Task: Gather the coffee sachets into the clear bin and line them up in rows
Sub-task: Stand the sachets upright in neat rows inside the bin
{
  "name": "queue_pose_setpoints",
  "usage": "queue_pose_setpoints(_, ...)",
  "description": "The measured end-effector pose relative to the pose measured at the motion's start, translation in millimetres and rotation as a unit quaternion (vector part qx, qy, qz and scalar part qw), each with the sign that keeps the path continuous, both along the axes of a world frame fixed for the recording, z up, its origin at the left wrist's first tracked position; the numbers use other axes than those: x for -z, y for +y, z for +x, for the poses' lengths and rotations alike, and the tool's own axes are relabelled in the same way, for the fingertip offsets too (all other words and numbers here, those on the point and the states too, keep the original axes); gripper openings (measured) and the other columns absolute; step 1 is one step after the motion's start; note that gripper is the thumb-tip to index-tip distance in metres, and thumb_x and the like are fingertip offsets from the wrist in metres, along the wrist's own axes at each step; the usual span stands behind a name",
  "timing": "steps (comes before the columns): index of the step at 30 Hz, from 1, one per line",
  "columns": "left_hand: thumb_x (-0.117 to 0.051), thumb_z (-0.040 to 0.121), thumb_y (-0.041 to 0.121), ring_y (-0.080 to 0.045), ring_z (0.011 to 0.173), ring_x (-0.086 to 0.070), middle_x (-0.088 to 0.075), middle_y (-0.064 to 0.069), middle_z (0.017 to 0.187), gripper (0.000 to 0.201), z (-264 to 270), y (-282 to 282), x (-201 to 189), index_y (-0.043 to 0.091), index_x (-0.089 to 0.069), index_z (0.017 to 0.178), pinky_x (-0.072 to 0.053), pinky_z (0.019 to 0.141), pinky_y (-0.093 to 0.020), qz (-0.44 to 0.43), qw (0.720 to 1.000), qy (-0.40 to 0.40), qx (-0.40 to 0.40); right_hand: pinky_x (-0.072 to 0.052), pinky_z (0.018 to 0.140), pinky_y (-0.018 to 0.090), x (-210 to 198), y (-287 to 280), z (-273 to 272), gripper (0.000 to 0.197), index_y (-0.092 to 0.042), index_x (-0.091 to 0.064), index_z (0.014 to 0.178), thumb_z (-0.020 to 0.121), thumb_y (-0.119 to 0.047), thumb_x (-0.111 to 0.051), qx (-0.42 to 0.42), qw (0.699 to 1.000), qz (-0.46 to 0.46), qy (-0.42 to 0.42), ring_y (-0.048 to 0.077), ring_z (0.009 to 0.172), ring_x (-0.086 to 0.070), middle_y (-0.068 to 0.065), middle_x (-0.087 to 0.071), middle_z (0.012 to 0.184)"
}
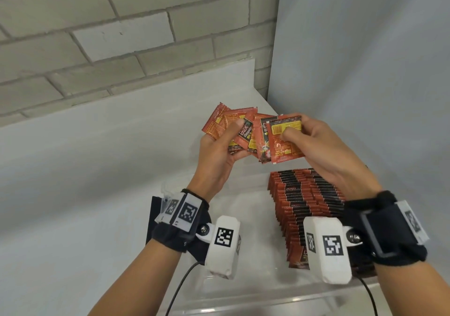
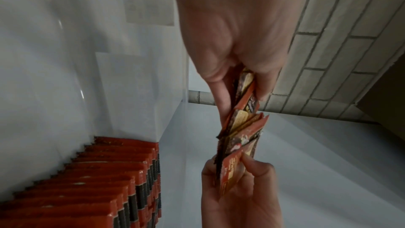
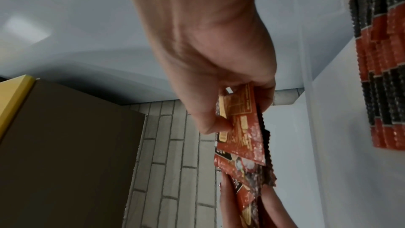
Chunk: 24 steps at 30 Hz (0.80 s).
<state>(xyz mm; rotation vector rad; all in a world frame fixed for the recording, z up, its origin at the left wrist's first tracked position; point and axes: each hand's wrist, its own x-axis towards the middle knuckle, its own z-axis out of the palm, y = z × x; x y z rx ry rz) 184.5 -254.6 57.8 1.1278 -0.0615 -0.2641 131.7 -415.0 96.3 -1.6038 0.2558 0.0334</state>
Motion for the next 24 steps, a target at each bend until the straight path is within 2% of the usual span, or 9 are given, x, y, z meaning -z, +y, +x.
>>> queue_pose_setpoints(5,-0.063,0.090,0.013,-0.022,0.087,-0.071,-0.074,-0.004,0.095,0.011,0,-1,1,0.016,-0.066,0.101,-0.060,0.076,-0.044,0.022,1.000,-0.004,-0.004,-0.054,0.067,0.013,0,2,0,0.017,-0.025,-0.062,0.103,0.094,-0.012,-0.056,0.000,1.000,-0.023,0.000,0.004,0.082,-0.070,-0.007,-0.074,0.091)
queue_pose_setpoints(8,-0.062,0.090,0.007,-0.023,0.093,-0.069,-0.072,-0.006,0.099,0.016,0,-2,1,0.010,-0.064,0.106,-0.060,0.074,-0.040,-0.021,0.999,-0.010,-0.026,-0.056,0.071,0.018,0,1,1,0.014,-0.018,-0.062,0.101,0.094,-0.009,-0.055,0.032,0.999,0.031,0.012,0.009,0.081,-0.070,0.000,-0.073,0.092)
queue_pose_setpoints(11,-0.058,0.091,0.001,-0.022,0.097,-0.067,-0.071,-0.007,0.099,0.014,2,-1,0,0.008,-0.062,0.103,-0.058,0.081,-0.038,-0.084,0.995,-0.003,-0.049,-0.055,0.082,0.026,1,-1,3,0.010,-0.011,-0.062,0.097,0.093,-0.006,-0.055,0.044,0.996,0.076,0.032,0.014,0.083,-0.069,0.005,-0.072,0.092)
queue_pose_setpoints(13,-0.056,0.091,-0.003,-0.020,0.095,-0.067,-0.071,-0.006,0.097,0.015,3,0,0,0.009,-0.064,0.097,-0.057,0.085,-0.036,-0.123,0.991,-0.001,-0.053,-0.054,0.086,0.029,4,0,5,0.009,-0.007,-0.062,0.099,0.092,-0.005,-0.056,0.014,0.993,0.104,0.055,0.015,0.086,-0.069,0.009,-0.072,0.096)
queue_pose_setpoints(16,-0.055,0.090,-0.006,-0.017,0.088,-0.068,-0.071,-0.006,0.092,0.017,3,-1,-1,0.008,-0.064,0.090,-0.057,0.081,-0.032,-0.136,0.989,-0.004,-0.051,-0.053,0.090,0.030,8,5,8,0.013,-0.003,-0.063,0.103,0.092,-0.005,-0.057,-0.024,0.985,0.149,0.084,0.017,0.092,-0.069,0.011,-0.072,0.103)
queue_pose_setpoints(18,-0.055,0.089,-0.008,-0.019,0.090,-0.069,-0.071,-0.007,0.093,0.018,2,-1,-1,0.008,-0.064,0.092,-0.057,0.082,-0.035,-0.132,0.990,-0.007,-0.039,-0.053,0.092,0.032,8,7,10,0.017,-0.001,-0.062,0.107,0.092,-0.004,-0.056,-0.004,0.982,0.177,0.071,0.019,0.097,-0.068,0.013,-0.071,0.107)
queue_pose_setpoints(21,-0.056,0.089,-0.007,-0.023,0.097,-0.068,-0.070,-0.010,0.103,0.020,-1,-3,-3,0.005,-0.062,0.104,-0.058,0.078,-0.037,-0.116,0.993,-0.006,-0.004,-0.055,0.088,0.029,5,7,11,0.025,0.001,-0.058,0.117,0.093,-0.003,-0.055,0.047,0.974,0.219,0.030,0.020,0.101,-0.067,0.015,-0.070,0.112)
queue_pose_setpoints(24,-0.058,0.089,0.006,-0.026,0.102,-0.068,-0.071,-0.009,0.108,0.024,-7,-5,-6,0.007,-0.060,0.113,-0.058,0.078,-0.037,-0.060,0.996,-0.025,0.056,-0.056,0.074,0.023,2,6,9,0.023,-0.005,-0.058,0.118,0.096,-0.008,-0.050,0.070,0.971,0.227,0.012,0.011,0.088,-0.069,0.009,-0.071,0.105)
